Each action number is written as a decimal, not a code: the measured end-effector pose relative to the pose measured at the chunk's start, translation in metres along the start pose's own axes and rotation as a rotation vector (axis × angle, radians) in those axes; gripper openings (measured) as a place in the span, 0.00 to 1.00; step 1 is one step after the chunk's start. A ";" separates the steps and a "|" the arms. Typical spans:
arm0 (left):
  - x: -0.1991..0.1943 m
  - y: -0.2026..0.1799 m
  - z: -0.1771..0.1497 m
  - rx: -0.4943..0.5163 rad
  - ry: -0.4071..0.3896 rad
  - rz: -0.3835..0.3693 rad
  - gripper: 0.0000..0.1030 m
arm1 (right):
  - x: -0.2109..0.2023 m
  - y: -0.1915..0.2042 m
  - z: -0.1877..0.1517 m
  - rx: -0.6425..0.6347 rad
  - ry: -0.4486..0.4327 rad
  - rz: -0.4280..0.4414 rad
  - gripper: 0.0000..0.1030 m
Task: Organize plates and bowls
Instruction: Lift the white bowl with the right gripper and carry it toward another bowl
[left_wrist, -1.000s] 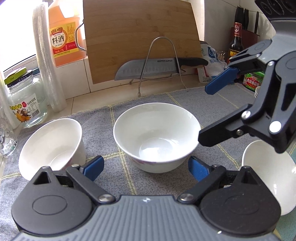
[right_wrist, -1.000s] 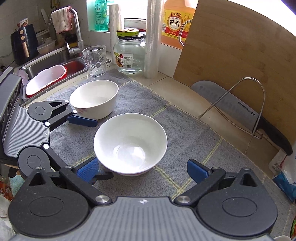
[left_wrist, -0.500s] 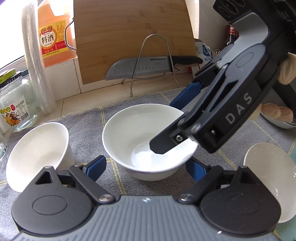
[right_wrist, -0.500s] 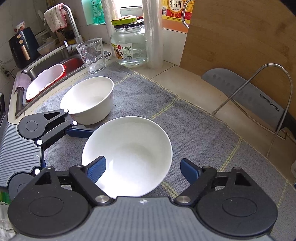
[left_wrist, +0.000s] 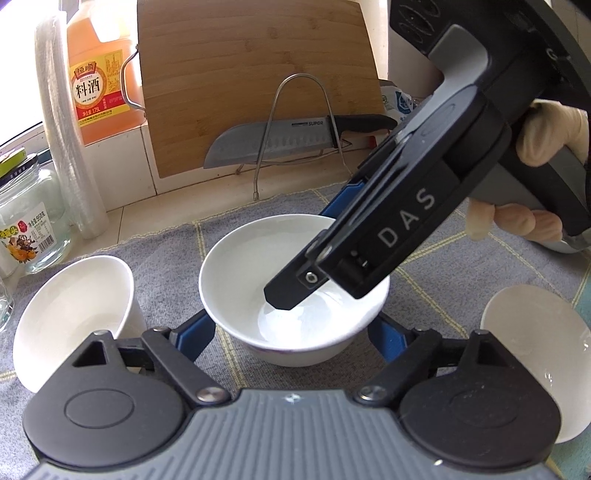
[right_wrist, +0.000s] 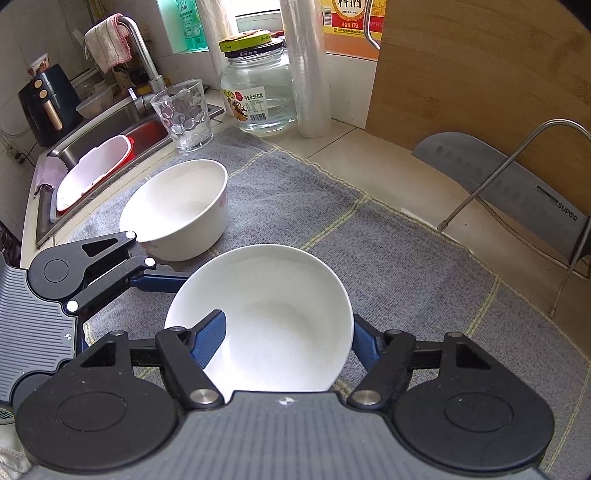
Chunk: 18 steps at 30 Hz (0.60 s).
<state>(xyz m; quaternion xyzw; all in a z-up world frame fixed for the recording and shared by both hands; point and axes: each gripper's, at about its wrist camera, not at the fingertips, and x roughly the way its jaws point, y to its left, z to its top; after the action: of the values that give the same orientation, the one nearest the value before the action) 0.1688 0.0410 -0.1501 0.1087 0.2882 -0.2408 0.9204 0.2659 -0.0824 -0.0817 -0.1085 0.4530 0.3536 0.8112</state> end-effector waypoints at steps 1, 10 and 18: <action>0.000 0.000 0.000 0.005 -0.002 0.000 0.86 | 0.000 0.000 0.000 0.004 -0.002 0.002 0.74; -0.001 -0.001 0.000 0.008 -0.009 -0.010 0.86 | 0.000 -0.001 0.001 0.010 -0.002 -0.002 0.73; 0.000 -0.001 0.001 0.010 -0.002 -0.011 0.86 | 0.000 -0.002 0.001 0.032 -0.003 0.001 0.73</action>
<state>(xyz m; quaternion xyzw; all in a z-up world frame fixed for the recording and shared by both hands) 0.1690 0.0399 -0.1493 0.1113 0.2866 -0.2472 0.9189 0.2677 -0.0830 -0.0813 -0.0950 0.4573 0.3470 0.8133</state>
